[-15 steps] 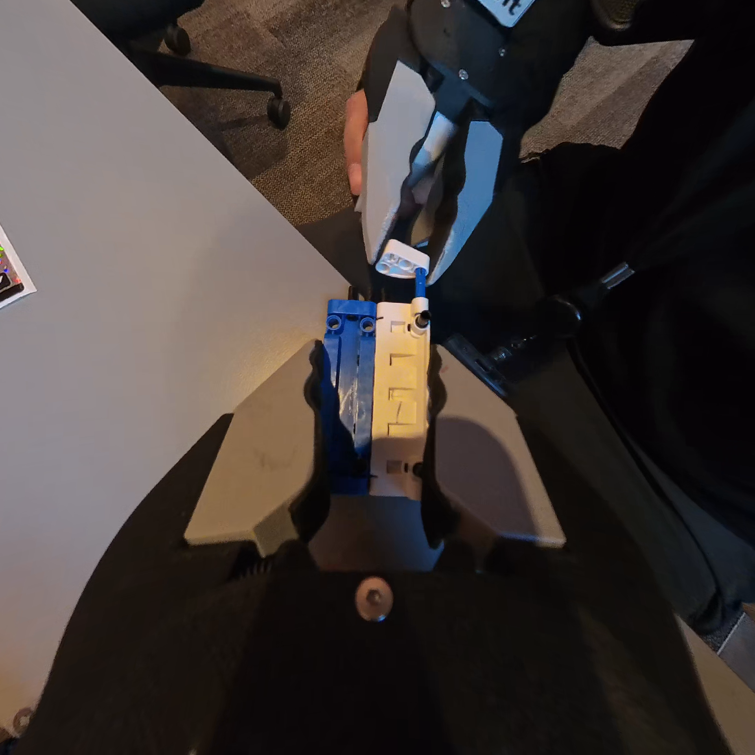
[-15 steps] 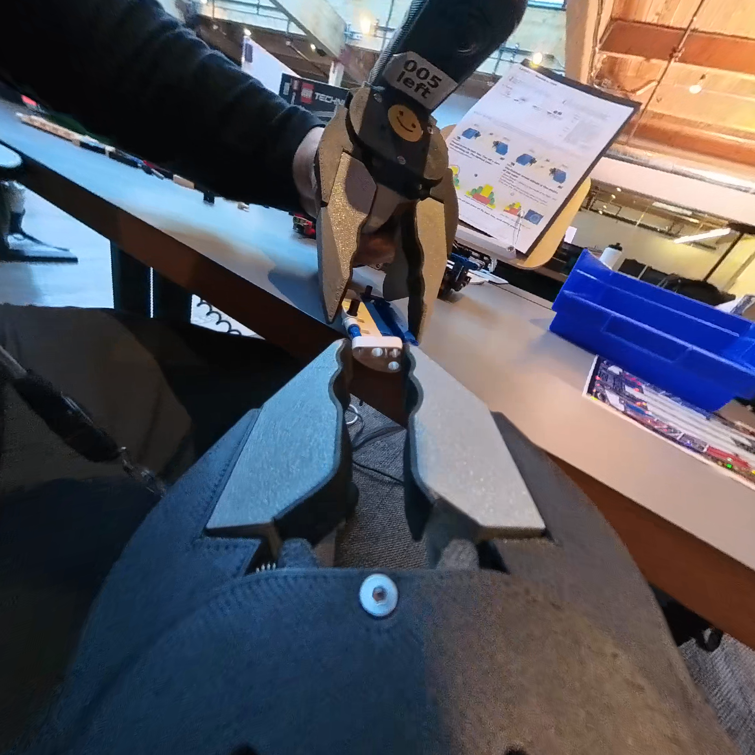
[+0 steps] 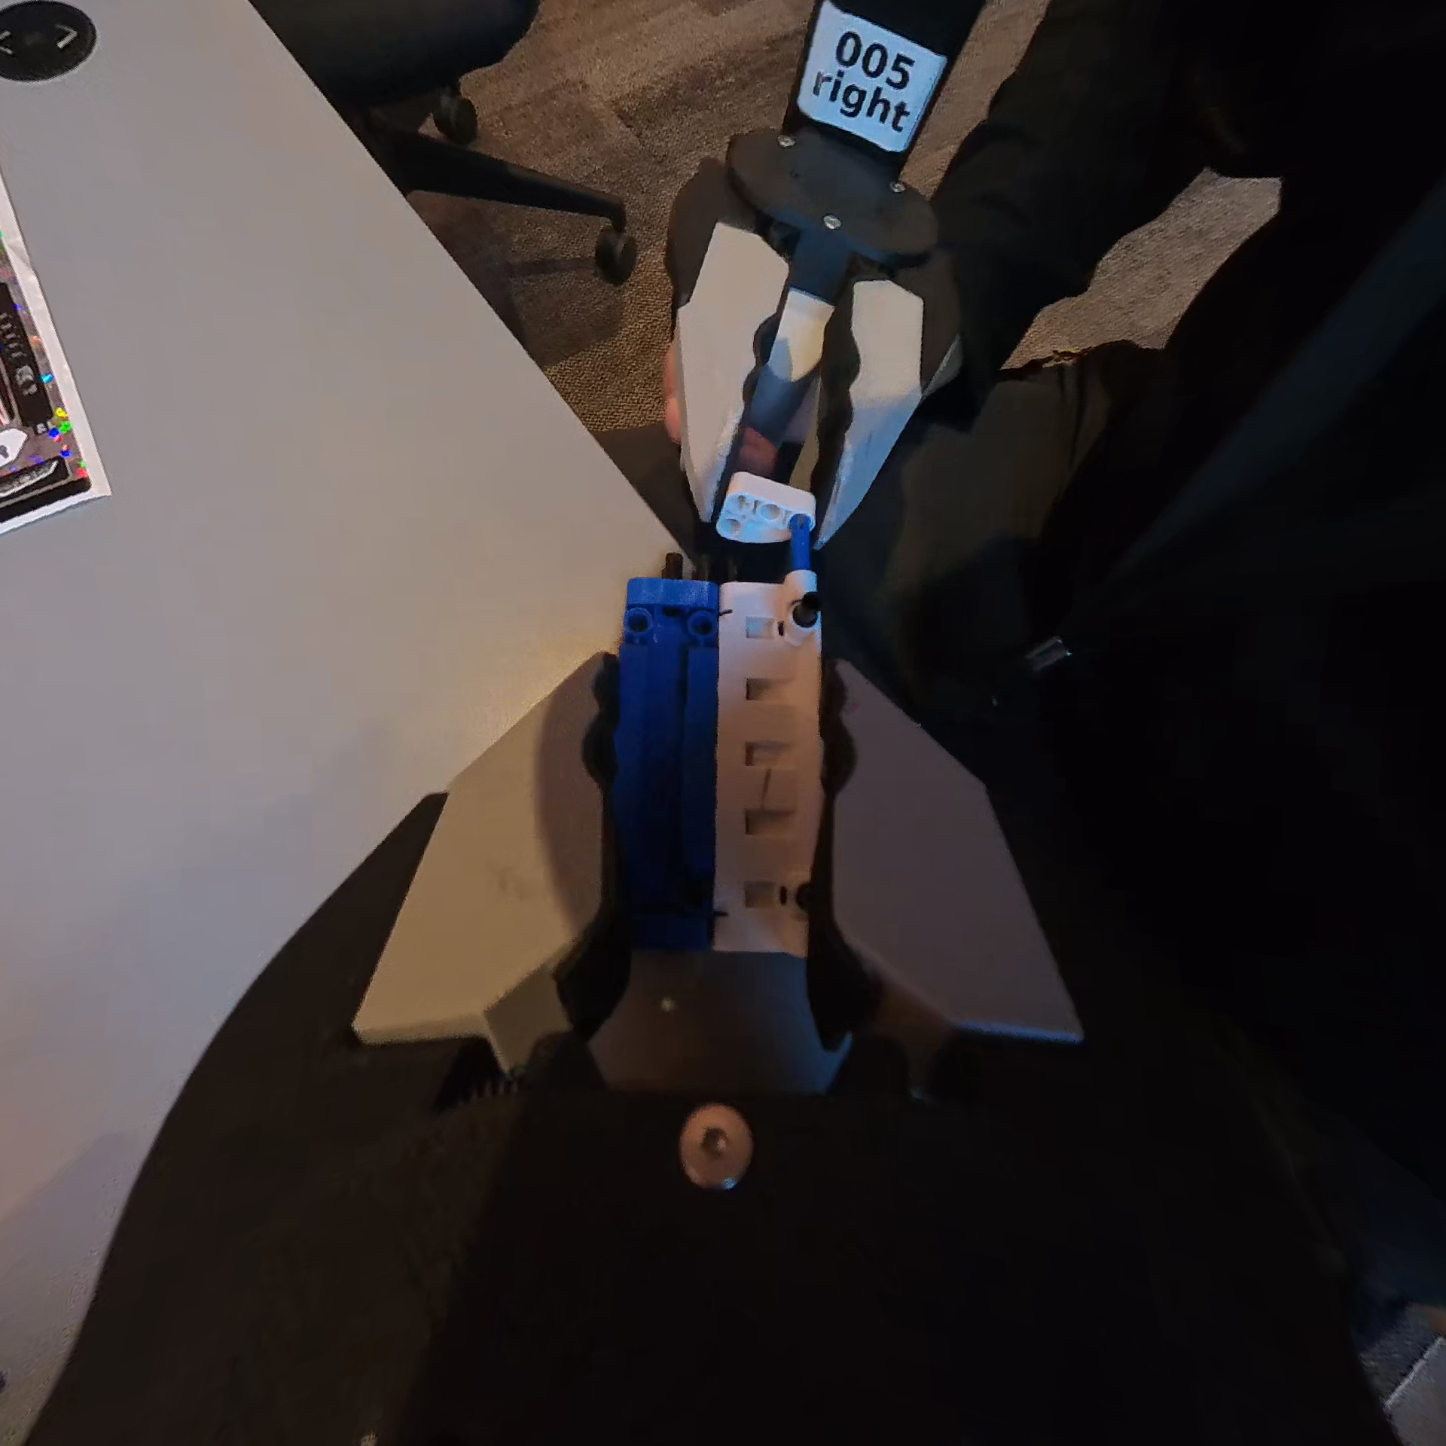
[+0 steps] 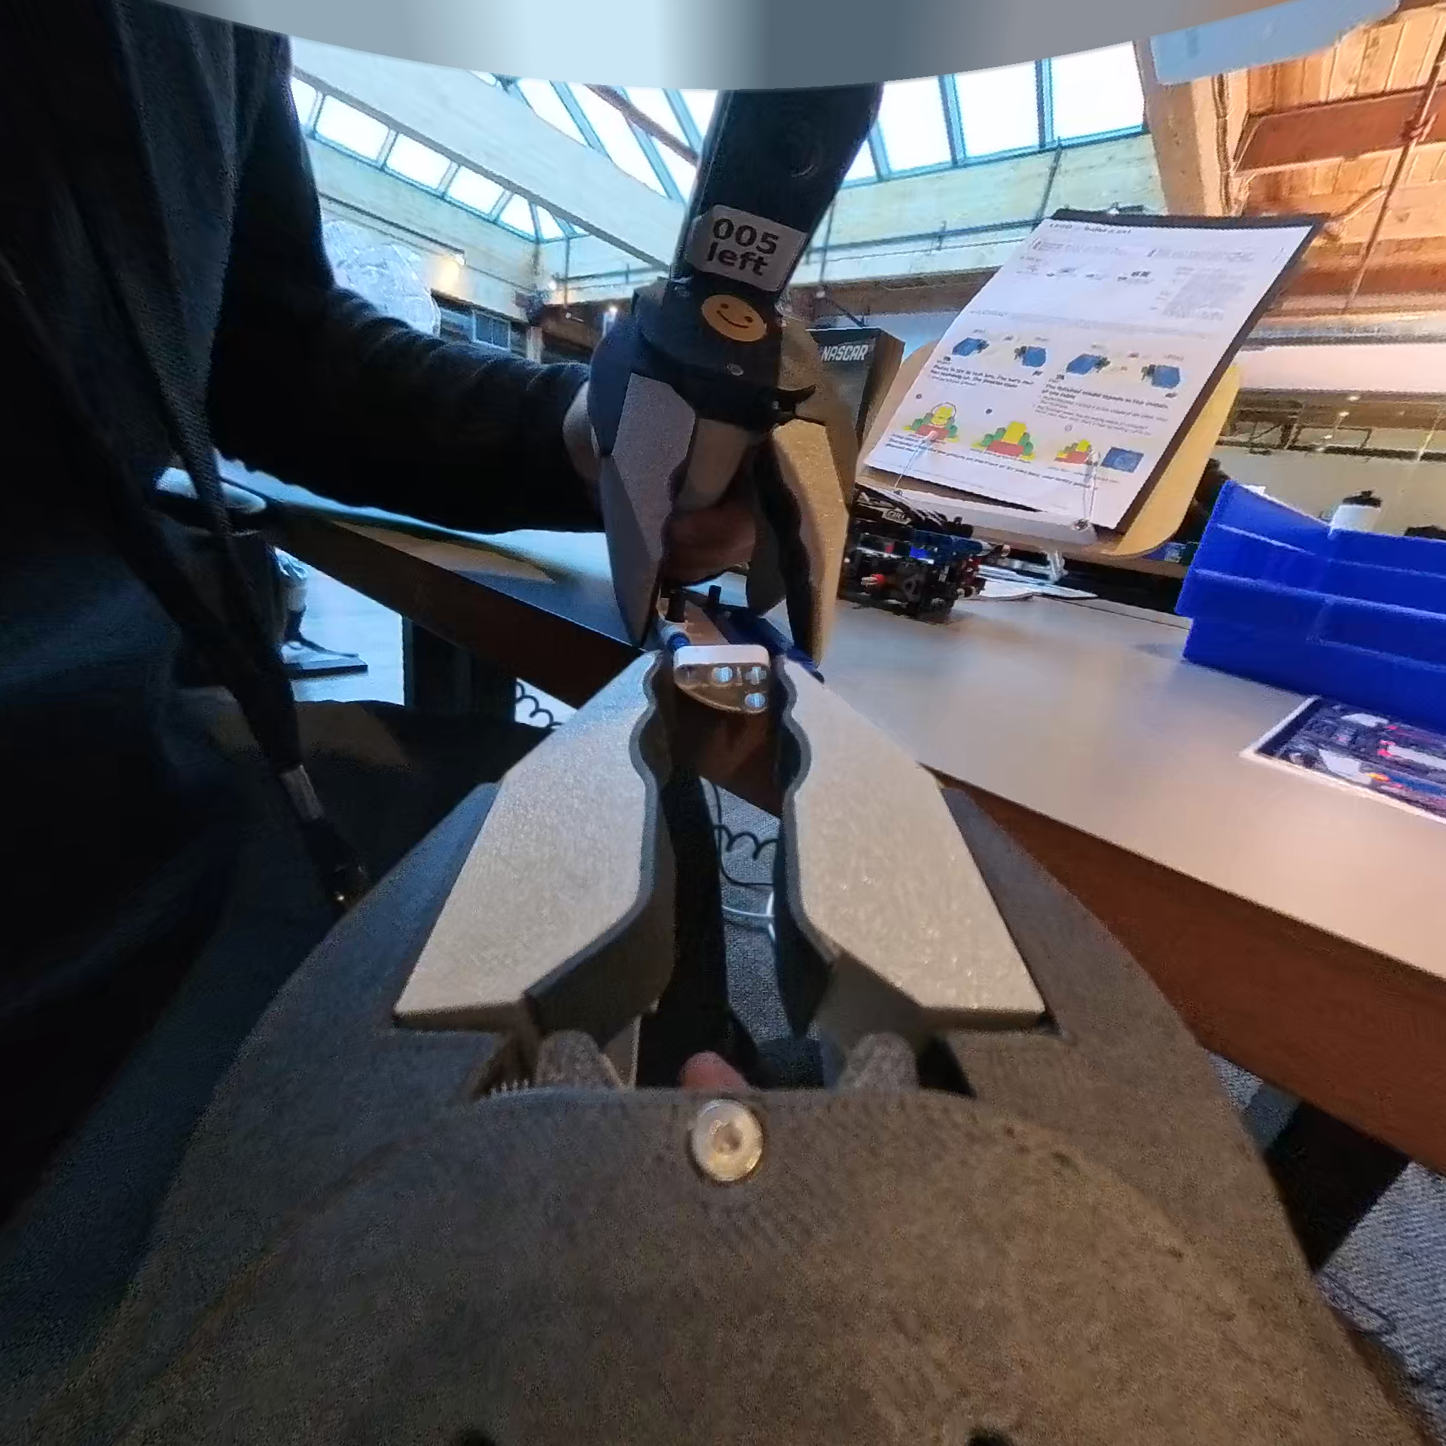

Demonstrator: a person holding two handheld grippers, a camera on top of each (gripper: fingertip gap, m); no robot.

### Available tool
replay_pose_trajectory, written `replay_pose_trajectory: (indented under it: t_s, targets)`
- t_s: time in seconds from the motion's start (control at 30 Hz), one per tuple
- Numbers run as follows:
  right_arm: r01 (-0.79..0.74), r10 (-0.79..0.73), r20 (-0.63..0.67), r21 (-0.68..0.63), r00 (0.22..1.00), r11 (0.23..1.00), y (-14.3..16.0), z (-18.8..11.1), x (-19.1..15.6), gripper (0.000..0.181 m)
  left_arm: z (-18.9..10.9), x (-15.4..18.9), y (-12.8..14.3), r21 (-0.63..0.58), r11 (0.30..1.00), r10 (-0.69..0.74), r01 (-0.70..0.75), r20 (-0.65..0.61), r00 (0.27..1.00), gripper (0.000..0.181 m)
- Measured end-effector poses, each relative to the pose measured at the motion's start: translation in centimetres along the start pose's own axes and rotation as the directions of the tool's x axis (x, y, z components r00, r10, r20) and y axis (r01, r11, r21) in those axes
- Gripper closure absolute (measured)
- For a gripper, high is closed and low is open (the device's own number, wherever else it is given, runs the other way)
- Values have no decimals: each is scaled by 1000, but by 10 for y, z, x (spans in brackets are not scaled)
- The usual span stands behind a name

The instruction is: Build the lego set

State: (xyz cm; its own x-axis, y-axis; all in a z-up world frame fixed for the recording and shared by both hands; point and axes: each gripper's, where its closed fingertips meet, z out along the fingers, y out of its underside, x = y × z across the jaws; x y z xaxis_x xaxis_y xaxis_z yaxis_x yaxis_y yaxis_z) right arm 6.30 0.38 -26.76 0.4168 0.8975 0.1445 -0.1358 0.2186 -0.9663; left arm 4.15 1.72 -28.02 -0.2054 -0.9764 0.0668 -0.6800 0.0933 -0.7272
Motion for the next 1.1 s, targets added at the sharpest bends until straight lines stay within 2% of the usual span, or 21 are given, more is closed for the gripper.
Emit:
replay_pose_trajectory:
  t_s: [0.2, 0.43, 0.57, 0.67, 0.93, 1.1]
  targets:
    - [2, 0, 29, -61, 1000, 998, 1, 1, 0, 160, -1, 0, 1, -3, 1000, -15, 15, -8, 1000, 131]
    - [214, -202, 76, -236, 976, 948, 2, 2, 1, 160, -1, -1, 1, -17, 1000, -5, 5, -3, 1000, 132]
    - [258, -223, 155, -268, 962, 928, 2, 8, -8, 159, 0, 4, 2, -16, 999, 36, -36, -31, 999, 132]
    - [162, -132, 123, -283, 984, 945, 4, 8, -3, 160, 0, 0, 1, 4, 1000, 3, -3, -14, 1000, 132]
    - [44, -27, 55, -336, 998, 941, 4, 8, 0, 158, -1, -1, 1, 9, 1000, 26, -26, 20, 999, 133]
    - [-81, 96, 25, -351, 995, 933, 5, 6, -1, 157, -1, -1, 0, 0, 995, 100, -101, 94, 991, 132]
